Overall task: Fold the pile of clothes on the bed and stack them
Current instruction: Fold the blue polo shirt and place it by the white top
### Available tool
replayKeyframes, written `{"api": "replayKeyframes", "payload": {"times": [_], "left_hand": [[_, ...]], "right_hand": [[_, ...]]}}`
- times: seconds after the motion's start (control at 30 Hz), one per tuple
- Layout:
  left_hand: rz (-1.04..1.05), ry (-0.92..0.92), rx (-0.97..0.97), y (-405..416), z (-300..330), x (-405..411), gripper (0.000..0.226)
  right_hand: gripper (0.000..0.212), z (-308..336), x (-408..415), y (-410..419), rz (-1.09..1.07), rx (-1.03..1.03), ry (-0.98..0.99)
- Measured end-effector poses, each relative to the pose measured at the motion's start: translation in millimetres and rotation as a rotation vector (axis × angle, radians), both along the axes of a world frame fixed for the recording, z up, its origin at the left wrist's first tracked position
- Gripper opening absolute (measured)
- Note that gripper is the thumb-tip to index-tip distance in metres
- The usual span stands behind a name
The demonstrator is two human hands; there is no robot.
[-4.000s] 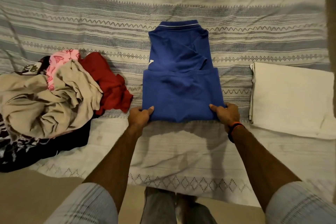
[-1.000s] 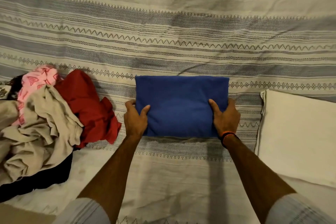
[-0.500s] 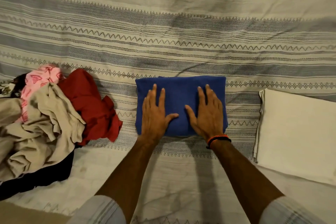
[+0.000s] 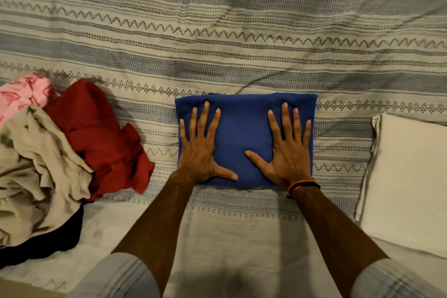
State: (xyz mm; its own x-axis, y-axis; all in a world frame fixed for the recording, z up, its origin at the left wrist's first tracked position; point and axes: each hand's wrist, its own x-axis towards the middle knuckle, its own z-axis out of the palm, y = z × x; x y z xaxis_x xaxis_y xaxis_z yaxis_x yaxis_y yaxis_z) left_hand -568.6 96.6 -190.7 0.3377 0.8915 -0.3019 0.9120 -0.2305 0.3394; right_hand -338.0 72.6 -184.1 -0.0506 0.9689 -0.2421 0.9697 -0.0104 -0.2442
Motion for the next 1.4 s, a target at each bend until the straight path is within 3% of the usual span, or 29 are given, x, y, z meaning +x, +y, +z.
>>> {"api": "replayKeyframes", "payload": {"times": [0.3, 0.43, 0.53, 0.67, 0.83, 0.93, 1.03, 1.1, 1.17, 1.23, 1.27, 1.33, 1.4], "left_hand": [[0.025, -0.002, -0.045, 2, 11, 1, 0.151], [0.09, -0.064, -0.051, -2, 32, -2, 0.138], [0.361, -0.142, -0.052, -15, 49, -5, 0.121], [0.929, -0.249, -0.185, -29, 69, 1, 0.113], [1.18, -0.452, -0.482, -24, 60, -17, 0.075], [1.191, -0.644, -0.547, -19, 70, -18, 0.051], [1.044, -0.648, -0.375, -19, 90, -10, 0.037], [0.919, -0.665, -0.304, -23, 104, 2, 0.022], [0.767, -0.731, -0.321, -29, 120, 14, 0.024], [0.669, -0.842, -0.433, -33, 128, 23, 0.014], [0.649, -0.898, -0.508, -34, 129, 23, 0.021], [0.703, -1.032, -0.691, -35, 133, 18, 0.038], [0.832, -1.129, -0.793, -34, 138, 15, 0.033]], "right_hand": [[0.104, 13, -2, 2, 0.009, -0.031, 0.015], [0.102, 34, -4, 3, 0.005, -0.116, 0.01], [0.093, 55, -17, 2, -0.037, -0.133, 0.049], [0.055, 77, -44, -6, -0.074, -0.088, 0.171], [0.038, 87, -72, -8, -0.289, -0.132, 0.373], [0.049, 95, -84, 0, -0.389, -0.142, 0.393], [0.076, 108, -96, 12, -0.458, -0.285, 0.443], [0.08, 120, -104, 22, -0.506, -0.378, 0.527], [0.072, 135, -110, 31, -0.542, -0.443, 0.589], [0.053, 139, -106, 35, -0.569, -0.436, 0.57], [0.041, 139, -100, 35, -0.591, -0.411, 0.534], [0.018, 134, -86, 30, -0.659, -0.373, 0.518], [0.017, 131, -72, 25, -0.75, -0.359, 0.607]]}}
